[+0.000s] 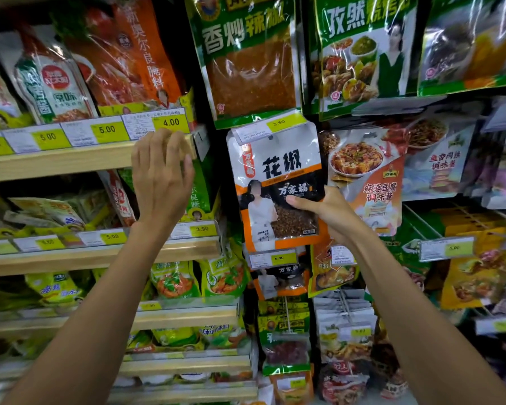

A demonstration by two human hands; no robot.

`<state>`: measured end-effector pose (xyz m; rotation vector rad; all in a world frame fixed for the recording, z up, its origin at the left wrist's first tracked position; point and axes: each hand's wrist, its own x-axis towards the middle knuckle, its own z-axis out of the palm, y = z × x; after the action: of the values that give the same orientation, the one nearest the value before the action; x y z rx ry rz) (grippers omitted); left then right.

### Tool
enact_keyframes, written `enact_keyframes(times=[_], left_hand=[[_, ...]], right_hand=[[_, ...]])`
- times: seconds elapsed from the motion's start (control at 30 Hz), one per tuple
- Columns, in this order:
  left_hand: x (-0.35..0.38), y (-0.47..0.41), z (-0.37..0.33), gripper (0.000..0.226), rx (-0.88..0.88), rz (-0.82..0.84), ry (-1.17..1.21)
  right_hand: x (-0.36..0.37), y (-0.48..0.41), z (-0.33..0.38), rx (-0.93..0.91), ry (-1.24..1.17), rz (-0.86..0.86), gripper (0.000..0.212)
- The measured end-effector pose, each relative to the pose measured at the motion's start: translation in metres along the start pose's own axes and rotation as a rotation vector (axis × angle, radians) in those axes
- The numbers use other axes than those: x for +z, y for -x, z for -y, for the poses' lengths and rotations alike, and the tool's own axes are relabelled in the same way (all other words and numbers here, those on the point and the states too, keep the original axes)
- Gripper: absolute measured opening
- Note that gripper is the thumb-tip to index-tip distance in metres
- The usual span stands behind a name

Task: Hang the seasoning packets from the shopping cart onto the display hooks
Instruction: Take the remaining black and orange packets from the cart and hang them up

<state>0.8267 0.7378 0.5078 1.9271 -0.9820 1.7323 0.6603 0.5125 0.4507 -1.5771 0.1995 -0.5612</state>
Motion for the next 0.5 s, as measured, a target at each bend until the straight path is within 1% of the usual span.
enact_keyframes(times=[0.07, 0.2, 0.27, 0.33, 0.43, 0.5], left_hand=[[-0.0005, 0.0002, -0.0004, 0.029, 0.0, 0.006, -0.002], [-0.0014, 0.0001, -0.0006, 0.029, -0.005, 0.022, -0.006], [-0.0018, 0.0003, -0.0007, 0.03, -0.01, 0.029, -0.006], [-0.0021, 0.0001, -0.001, 0.03, -0.014, 0.033, -0.007], [-0.002, 0.0001, -0.0015, 0.03, -0.011, 0.028, -0.004], [-0.0018, 0.0003, -0.0019, 0.029, -0.011, 0.02, 0.004]], right_hand=[[0.002, -0.0031, 0.0021, 0.016, -0.015, 0.01, 0.027], [0.0046, -0.0052, 0.0018, 0.049, -0.042, 0.025, 0.058], [0.0064, -0.0035, 0.0003, 0.06, -0.081, 0.016, 0.065], [0.0064, -0.0027, -0.002, 0.065, -0.094, 0.015, 0.06], [0.0049, -0.0043, -0.0051, 0.067, -0.086, 0.026, 0.033], [0.0057, -0.0039, -0.0029, 0.056, -0.086, 0.026, 0.028]])
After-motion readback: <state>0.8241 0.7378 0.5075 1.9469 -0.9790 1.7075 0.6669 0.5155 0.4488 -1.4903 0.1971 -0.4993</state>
